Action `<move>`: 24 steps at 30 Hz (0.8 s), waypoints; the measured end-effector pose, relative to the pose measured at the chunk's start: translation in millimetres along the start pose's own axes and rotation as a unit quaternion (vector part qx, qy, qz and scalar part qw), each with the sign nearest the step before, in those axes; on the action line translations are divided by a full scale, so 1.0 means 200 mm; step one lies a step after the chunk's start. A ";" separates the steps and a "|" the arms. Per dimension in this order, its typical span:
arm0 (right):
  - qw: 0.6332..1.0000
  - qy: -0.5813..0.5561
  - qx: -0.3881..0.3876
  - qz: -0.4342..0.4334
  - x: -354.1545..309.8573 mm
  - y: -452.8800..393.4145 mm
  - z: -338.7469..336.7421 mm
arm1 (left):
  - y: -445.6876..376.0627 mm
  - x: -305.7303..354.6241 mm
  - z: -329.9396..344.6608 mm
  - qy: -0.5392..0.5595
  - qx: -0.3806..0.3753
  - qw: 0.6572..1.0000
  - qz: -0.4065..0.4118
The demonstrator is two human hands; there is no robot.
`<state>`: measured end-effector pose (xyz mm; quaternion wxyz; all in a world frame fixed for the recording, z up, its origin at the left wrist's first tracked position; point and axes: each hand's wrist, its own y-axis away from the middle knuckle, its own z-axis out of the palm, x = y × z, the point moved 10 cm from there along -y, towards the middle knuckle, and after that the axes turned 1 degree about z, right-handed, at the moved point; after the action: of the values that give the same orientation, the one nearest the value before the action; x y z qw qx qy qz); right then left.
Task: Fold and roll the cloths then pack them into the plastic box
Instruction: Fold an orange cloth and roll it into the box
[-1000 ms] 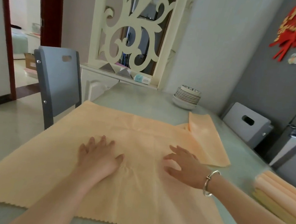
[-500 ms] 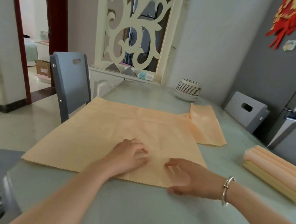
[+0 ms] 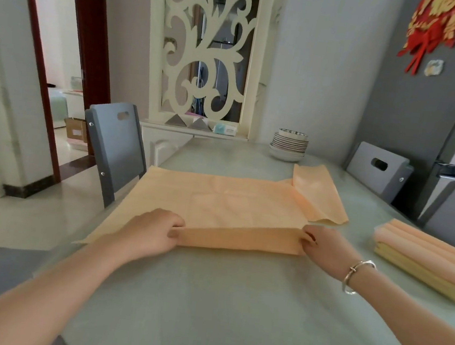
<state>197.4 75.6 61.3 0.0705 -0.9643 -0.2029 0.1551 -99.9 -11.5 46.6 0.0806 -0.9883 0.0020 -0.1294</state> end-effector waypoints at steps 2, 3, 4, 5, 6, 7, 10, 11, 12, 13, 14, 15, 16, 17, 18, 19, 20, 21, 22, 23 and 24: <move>1.000 -0.013 -0.004 0.008 0.04 -0.02 -0.05 | -0.02 -0.12 -0.05 0.013 -0.011 0.999 -0.035; 0.999 -0.032 -0.014 0.020 0.06 -0.02 -0.06 | -0.03 -0.15 -0.08 0.026 -0.015 0.999 -0.040; 0.998 -0.053 -0.028 0.033 0.07 -0.03 -0.07 | -0.03 -0.15 -0.10 0.040 -0.023 0.998 -0.042; 0.995 -0.070 -0.047 0.048 0.09 -0.03 -0.08 | -0.03 -0.15 -0.10 0.048 -0.037 0.997 -0.043; 0.993 -0.073 -0.070 0.061 0.10 -0.03 -0.08 | -0.03 -0.15 -0.10 0.048 -0.059 0.996 -0.044; 0.990 -0.066 -0.099 0.073 0.11 -0.03 -0.08 | -0.02 -0.14 -0.08 0.046 -0.088 0.994 -0.045; 0.979 -0.022 -0.167 0.113 0.16 0.01 -0.05 | -0.01 -0.14 -0.04 0.042 -0.144 0.988 -0.048; 0.978 -0.009 -0.176 0.114 0.17 0.00 -0.04 | -0.02 -0.16 -0.03 0.040 -0.140 0.988 -0.051; 0.978 0.001 -0.175 0.112 0.18 -0.01 -0.03 | -0.03 -0.18 -0.03 0.040 -0.126 0.990 -0.057; 0.981 0.008 -0.159 0.109 0.19 -0.04 -0.02 | -0.05 -0.20 -0.04 0.039 -0.106 0.991 -0.067; 0.985 0.007 -0.134 0.109 0.20 -0.07 -0.03 | -0.07 -0.23 -0.05 0.037 -0.081 0.993 -0.080; 0.988 0.002 -0.103 0.111 0.21 -0.10 -0.02 | -0.09 -0.27 -0.06 0.038 -0.057 0.993 -0.095; 0.991 -0.001 -0.070 0.112 0.21 -0.14 -0.03 | -0.11 -0.30 -0.06 0.040 -0.039 0.992 -0.110; 0.993 -0.004 -0.037 0.112 0.21 -0.17 -0.03 | -0.12 -0.32 -0.06 0.039 -0.025 0.991 -0.123; 0.993 -0.002 -0.011 0.114 0.21 -0.19 -0.03 | -0.13 -0.34 -0.06 0.035 -0.016 0.991 -0.131; 0.993 -0.004 0.005 0.116 0.20 -0.23 -0.02 | -0.14 -0.37 -0.04 0.035 -0.009 0.989 -0.140; 0.993 -0.006 0.015 0.121 0.20 -0.26 0.00 | -0.15 -0.39 -0.03 0.037 0.000 0.988 -0.152; 0.992 -0.011 0.018 0.128 0.20 -0.30 0.03 | -0.17 -0.42 -0.01 0.042 0.008 0.985 -0.165; 0.990 -0.014 0.023 0.137 0.20 -0.31 0.05 | -0.16 -0.43 -0.01 0.043 0.020 0.983 -0.175; 0.990 -0.015 0.023 0.140 0.20 -0.34 0.08 | -0.17 -0.46 0.00 0.043 0.032 0.982 -0.183; 0.990 -0.015 0.028 0.140 0.20 -0.36 0.09 | -0.17 -0.48 0.00 0.036 0.045 0.981 -0.187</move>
<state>198.8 158.9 47.8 0.0720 -0.9784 -0.0623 0.1833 -193.5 25.0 26.7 0.0994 -0.9612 -0.1858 -0.1779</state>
